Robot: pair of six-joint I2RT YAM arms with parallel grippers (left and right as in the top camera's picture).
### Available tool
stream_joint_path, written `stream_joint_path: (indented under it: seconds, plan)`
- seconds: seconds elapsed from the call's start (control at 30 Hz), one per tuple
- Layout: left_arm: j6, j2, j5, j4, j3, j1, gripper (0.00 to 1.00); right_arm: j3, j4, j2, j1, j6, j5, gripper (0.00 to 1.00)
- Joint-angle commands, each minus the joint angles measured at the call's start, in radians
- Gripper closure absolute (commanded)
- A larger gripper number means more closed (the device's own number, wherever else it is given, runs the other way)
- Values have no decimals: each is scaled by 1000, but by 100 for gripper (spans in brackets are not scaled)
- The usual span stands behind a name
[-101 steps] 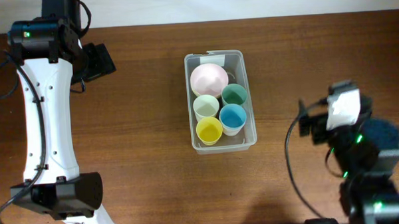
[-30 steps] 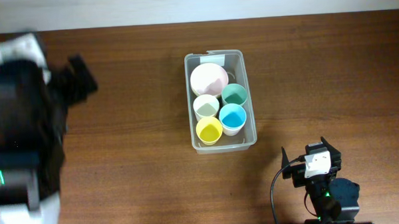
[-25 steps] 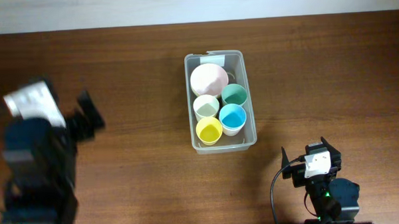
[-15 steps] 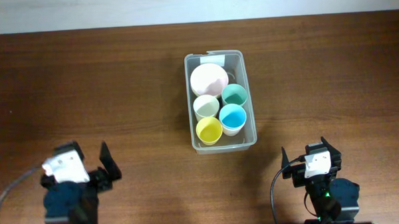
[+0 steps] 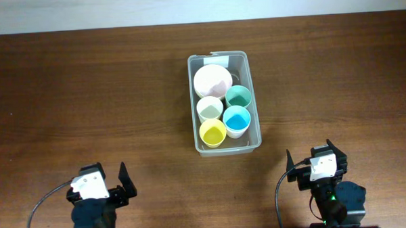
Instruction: Pack container
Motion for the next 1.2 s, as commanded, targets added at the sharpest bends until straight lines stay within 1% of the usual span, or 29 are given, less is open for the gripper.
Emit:
stream_joint_path:
  seconds: [0.0, 0.17, 0.33, 1.17]
  plan:
    - [15, -40, 14, 22, -60, 4, 1, -8, 0, -8, 5, 11, -6, 1]
    - [16, -91, 14, 58, -121, 4, 1, -8, 1, -8, 5, 11, -6, 1]
    - [16, -90, 14, 77, -152, 2, 1, -8, 0, -8, 5, 11, -6, 1]
    - [16, -89, 14, 76, -153, 2, 1, -8, 1, -8, 5, 11, -6, 1]
